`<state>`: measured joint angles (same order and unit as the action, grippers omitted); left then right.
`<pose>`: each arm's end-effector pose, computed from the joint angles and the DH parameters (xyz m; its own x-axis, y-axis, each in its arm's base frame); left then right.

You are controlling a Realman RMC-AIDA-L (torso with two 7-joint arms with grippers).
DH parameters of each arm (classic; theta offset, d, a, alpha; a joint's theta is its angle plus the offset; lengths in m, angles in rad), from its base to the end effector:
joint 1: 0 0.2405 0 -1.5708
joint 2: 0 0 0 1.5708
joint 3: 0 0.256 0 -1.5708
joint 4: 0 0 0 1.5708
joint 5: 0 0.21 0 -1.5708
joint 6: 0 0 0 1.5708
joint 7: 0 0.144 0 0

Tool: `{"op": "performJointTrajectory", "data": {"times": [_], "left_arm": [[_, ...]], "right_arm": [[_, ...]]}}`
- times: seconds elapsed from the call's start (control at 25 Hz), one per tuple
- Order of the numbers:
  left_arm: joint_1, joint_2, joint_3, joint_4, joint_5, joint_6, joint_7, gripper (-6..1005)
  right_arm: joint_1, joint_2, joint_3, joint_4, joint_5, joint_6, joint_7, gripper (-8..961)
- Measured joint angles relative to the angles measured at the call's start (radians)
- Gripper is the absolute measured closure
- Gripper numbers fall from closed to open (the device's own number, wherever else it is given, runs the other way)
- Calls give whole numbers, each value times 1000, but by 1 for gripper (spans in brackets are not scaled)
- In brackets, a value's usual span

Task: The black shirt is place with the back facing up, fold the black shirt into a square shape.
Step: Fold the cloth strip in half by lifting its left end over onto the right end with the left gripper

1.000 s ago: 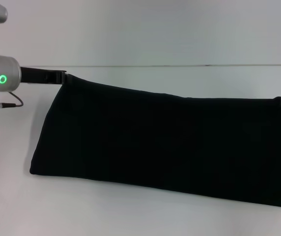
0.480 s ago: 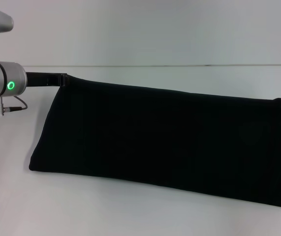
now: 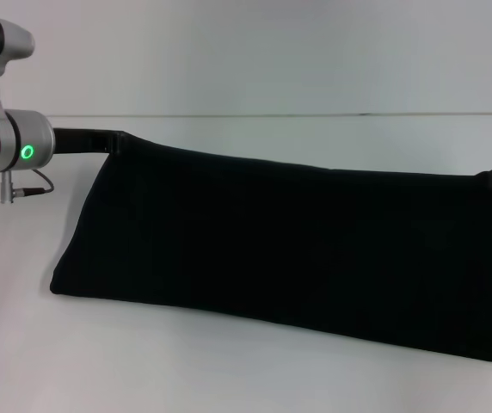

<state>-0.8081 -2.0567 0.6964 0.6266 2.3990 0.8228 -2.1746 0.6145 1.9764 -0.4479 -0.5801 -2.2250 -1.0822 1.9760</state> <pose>-0.2569 0.4572 0.0224 0.5585 0.6583 0.5048 0.8138 -0.3167 -0.4873 0.3354 0.3943 0.0634 0.3632 -0.6731 -0.6443 -0.9306 -0.2278 -0.2865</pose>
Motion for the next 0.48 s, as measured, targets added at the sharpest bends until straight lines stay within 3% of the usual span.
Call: {"op": "performJointTrajectory", "data": {"times": [0.4, 0.48], "left_arm": [[0, -14, 1, -10, 1, -74, 9, 866], [4, -15, -1, -5, 1, -77, 9, 852]], "right_arm": [[2, 5, 9, 2, 2, 33, 0, 881], [0, 5, 18, -3, 4, 40, 1, 782]]}}
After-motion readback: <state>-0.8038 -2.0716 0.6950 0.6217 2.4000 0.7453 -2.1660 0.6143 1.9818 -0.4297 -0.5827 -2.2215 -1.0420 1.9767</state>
